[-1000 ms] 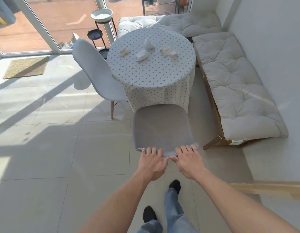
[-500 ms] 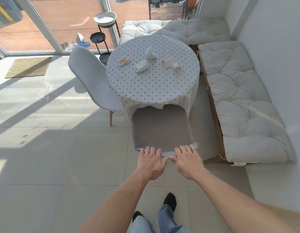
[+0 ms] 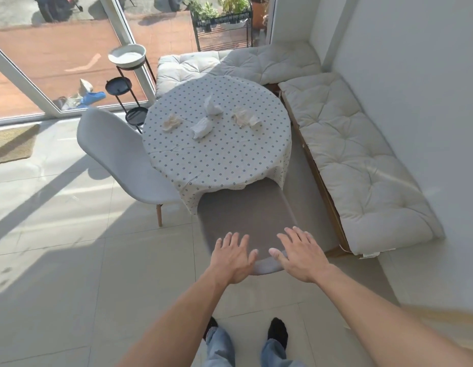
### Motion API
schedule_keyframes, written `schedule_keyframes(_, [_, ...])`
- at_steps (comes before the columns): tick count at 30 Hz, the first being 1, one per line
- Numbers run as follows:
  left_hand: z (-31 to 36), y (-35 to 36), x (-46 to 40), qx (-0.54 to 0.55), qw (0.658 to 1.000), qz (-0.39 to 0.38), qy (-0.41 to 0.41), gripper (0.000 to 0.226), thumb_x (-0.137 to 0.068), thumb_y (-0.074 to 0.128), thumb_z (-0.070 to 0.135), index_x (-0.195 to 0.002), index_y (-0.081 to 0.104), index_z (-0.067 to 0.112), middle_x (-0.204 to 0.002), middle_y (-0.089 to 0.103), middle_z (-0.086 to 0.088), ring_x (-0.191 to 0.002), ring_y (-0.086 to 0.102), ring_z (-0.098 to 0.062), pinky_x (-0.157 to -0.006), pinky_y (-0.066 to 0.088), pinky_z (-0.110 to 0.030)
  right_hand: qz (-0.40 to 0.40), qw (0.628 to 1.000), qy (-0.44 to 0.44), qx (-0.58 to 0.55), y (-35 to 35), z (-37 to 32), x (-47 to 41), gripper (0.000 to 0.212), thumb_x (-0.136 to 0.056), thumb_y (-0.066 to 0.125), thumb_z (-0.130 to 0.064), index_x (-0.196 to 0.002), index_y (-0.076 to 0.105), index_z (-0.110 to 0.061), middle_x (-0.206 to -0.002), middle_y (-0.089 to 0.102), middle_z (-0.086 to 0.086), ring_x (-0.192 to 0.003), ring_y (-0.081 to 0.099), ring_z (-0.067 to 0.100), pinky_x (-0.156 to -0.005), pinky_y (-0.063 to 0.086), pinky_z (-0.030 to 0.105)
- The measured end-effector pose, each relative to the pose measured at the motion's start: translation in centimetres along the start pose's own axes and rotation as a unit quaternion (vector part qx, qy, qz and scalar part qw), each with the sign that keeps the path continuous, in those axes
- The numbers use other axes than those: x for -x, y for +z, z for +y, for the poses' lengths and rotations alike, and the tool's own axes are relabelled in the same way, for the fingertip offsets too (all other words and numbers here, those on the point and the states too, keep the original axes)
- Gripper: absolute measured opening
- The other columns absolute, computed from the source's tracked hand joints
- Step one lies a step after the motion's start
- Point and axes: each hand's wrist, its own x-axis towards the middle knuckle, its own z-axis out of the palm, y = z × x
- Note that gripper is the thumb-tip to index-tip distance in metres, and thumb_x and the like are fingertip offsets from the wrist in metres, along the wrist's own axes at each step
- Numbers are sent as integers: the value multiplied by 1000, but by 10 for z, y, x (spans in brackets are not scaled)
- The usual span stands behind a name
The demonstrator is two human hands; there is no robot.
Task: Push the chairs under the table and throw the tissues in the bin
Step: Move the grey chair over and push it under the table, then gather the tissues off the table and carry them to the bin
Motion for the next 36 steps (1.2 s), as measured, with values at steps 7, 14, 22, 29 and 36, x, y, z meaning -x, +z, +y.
schedule_keyframes(7, [-66,-83,-12,-16,1000,25,6,71,-108,22,58,-166,12,18,-175,8,-15,-161,0,-32,-129,6,-55,31,998,49,-11,-47,-55,-41,85,-94,9,-75,-158,26,-20,-169,16,11,-156,4,29,-126,8,52])
schedule_keyframes(14, [-141,-160,-7,-9,997,80,4,66,-108,25,56,-162,19,19,-172,15,-17,-160,6,-36,-128,9,-58,69,996,47,-11,-99,-122,-93,85,-96,11,-75,-159,24,-20,-169,16,11,-157,5,30,-127,7,53])
schedule_keyframes(22, [-221,-219,-31,-42,994,93,-28,73,-107,18,62,-166,5,22,-175,2,-15,-161,-1,-35,-129,4,-58,97,995,22,-15,-150,-169,-168,83,-96,12,-75,-160,19,-22,-171,11,10,-157,3,31,-126,5,53])
schedule_keyframes(29, [-255,-264,-99,-59,995,73,-32,72,-108,20,59,-166,4,21,-175,1,-15,-161,-2,-35,-129,6,-58,106,993,35,-39,-187,-173,-248,83,-97,12,-74,-160,17,-21,-171,9,11,-157,-1,31,-126,3,53])
schedule_keyframes(36, [-271,-293,-166,-48,997,59,-30,71,-109,18,59,-167,3,22,-175,1,-14,-161,-3,-33,-129,7,-57,75,996,44,-38,-214,-167,-327,80,-99,16,-71,-160,17,-19,-170,8,13,-156,1,33,-126,4,54])
